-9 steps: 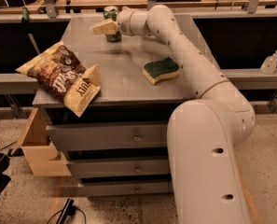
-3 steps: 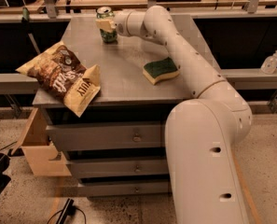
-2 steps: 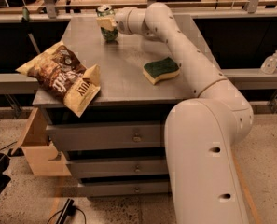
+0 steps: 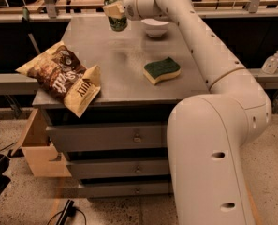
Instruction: Knock green can over
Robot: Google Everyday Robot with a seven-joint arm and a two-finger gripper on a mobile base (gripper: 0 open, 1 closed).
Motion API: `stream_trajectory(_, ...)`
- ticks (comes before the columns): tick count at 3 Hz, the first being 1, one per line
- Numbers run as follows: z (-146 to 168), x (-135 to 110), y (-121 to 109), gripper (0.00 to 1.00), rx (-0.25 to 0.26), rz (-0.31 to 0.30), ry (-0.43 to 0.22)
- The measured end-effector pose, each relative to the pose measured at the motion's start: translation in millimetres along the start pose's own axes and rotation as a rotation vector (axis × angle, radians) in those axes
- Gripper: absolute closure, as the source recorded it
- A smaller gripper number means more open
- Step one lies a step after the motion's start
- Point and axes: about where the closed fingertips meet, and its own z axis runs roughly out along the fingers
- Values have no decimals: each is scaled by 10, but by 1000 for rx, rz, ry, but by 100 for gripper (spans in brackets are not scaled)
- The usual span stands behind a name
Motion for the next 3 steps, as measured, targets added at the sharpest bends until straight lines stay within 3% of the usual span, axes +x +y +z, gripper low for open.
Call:
stream_trajectory(2,-432,24,241,100,-27,-3,206)
stream_trajectory(3,-503,103,426,100,-53,-42,337)
